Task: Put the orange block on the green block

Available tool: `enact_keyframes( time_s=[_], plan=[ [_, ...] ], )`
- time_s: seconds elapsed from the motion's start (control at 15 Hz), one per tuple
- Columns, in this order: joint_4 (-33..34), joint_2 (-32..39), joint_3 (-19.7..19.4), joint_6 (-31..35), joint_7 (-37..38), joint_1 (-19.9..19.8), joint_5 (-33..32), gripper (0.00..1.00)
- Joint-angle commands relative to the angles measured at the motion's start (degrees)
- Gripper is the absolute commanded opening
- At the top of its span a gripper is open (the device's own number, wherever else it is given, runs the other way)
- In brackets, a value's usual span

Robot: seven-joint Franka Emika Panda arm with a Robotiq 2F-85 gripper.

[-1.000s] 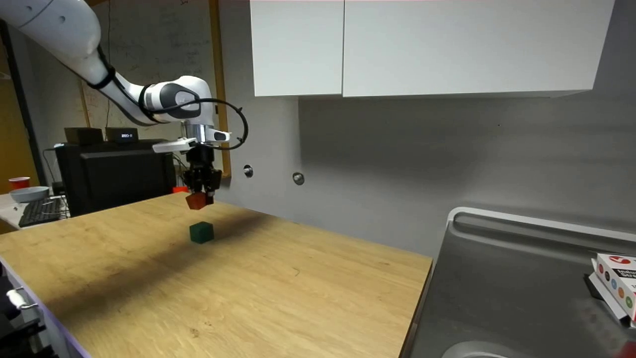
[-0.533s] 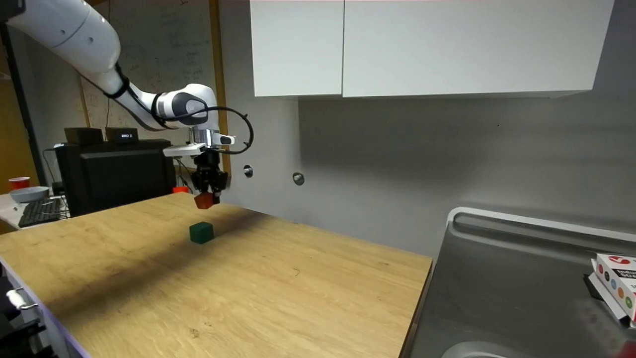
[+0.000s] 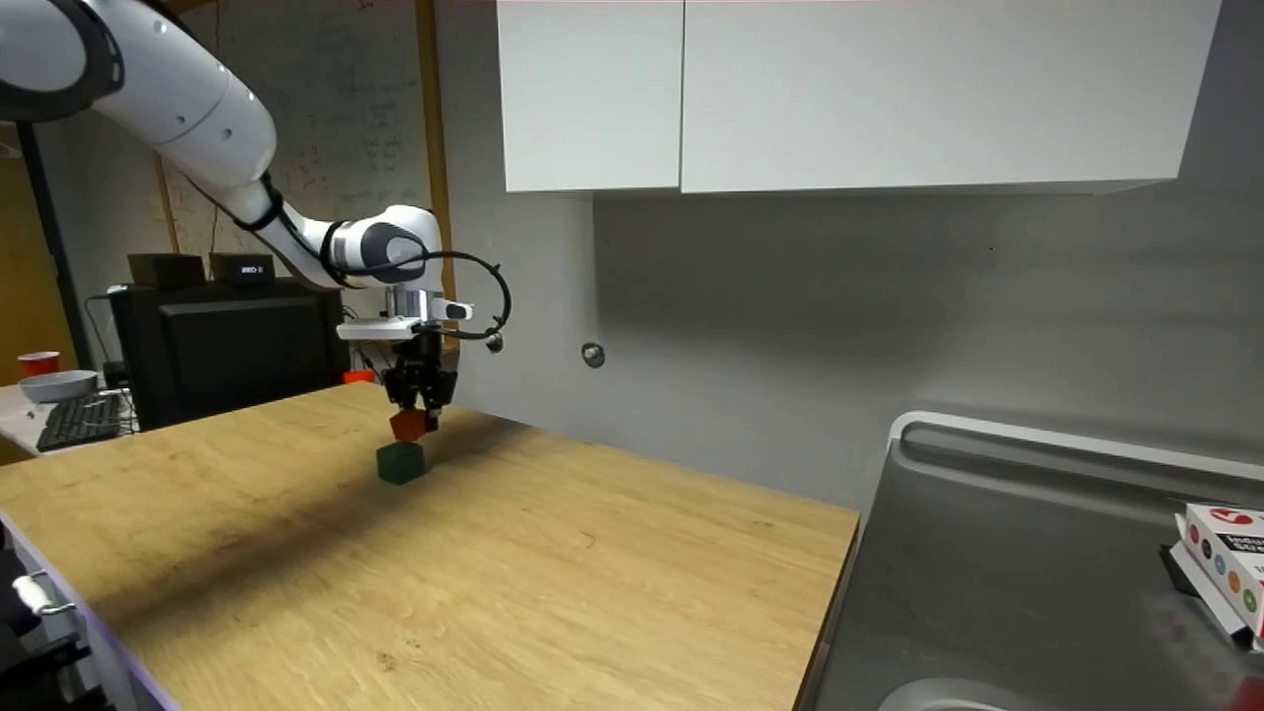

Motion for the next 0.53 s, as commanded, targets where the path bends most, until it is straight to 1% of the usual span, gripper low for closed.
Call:
enact_keyframes(
  time_s=[0.0, 0.47],
  plan=[
    [2.74, 1.83, 0.46, -1.49, -2.71, -0.67, 1.71, 0.19],
    [1.72, 1.47, 0.43, -1.30, -4.03, -1.48, 3.44, 0.19]
  ],
)
